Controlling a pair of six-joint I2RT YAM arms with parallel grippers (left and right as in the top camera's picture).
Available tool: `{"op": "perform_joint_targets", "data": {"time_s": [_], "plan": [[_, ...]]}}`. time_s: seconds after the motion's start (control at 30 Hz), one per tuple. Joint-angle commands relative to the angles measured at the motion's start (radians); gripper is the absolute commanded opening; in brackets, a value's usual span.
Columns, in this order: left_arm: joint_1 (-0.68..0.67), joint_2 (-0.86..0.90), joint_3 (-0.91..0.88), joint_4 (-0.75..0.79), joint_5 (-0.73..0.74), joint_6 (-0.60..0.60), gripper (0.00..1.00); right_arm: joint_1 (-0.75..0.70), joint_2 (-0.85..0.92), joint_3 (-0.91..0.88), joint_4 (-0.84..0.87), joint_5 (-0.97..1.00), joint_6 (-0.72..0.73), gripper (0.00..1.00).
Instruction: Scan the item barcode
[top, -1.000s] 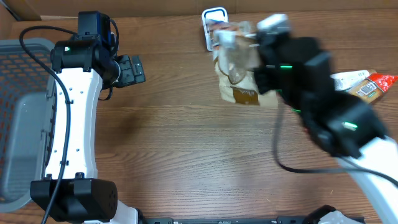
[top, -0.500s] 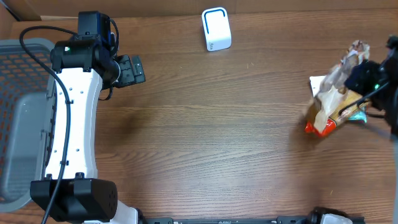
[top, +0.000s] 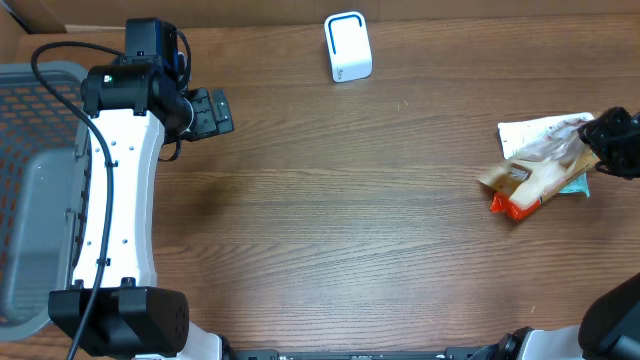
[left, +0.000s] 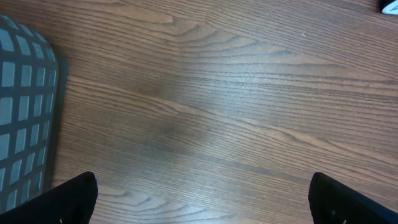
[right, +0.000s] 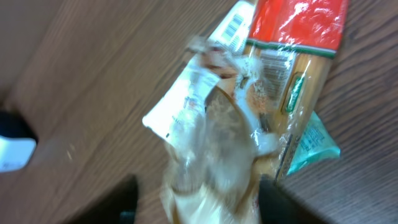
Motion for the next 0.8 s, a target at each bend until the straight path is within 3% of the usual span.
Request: {"op": "perform_joint_targets", "data": {"time_s": [0.0,0.17,0.47,0.6,0.77], "plan": [[-0.003,0.007,0.003,0.002,0.007,-0.013,1.0,0.0,-0.031,0.05,-0.042,-0.019,-0.005,0.76],[-0.003,0.007,0.003,0.002,0.008,-0.013,1.0,0.0,-0.077,0.17,-0.16,-0.008,-0.02,0.89],[-0.003,0.007,0.003,0.002,0.008,-0.013,1.0,0.007,-0.262,0.398,-0.363,-0.009,-0.051,0.92],[-0.003,0.007,0.003,0.002,0.007,-0.013,1.0,0.007,-0.368,0.414,-0.397,-0.016,-0.053,0.95],[-0.003,0.007,0.003,0.002,0.007,-0.013,0.99,0.028,-0.494,0.414,-0.447,-0.127,-0.187,0.95]]}}
